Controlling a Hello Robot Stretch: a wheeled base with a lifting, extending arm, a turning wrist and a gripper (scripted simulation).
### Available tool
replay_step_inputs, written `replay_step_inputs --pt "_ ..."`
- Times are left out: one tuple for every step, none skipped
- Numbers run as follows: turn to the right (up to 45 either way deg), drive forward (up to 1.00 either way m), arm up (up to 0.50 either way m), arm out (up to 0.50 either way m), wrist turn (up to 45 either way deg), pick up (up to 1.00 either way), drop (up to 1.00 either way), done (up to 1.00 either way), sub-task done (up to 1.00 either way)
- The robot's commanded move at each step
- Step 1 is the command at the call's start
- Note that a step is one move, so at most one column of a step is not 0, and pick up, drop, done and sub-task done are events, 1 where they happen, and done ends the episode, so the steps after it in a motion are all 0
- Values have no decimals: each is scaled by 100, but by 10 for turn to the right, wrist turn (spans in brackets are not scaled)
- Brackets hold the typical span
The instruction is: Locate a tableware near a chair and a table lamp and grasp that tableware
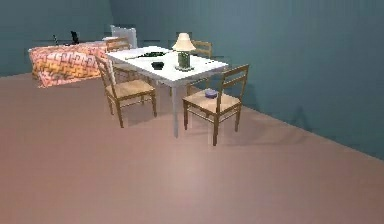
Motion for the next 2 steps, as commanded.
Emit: replay_step_inputs --pt "30 0 0 0 0 0 0 0 0" --pt "0 100 0 0 0 0 0 0 0"
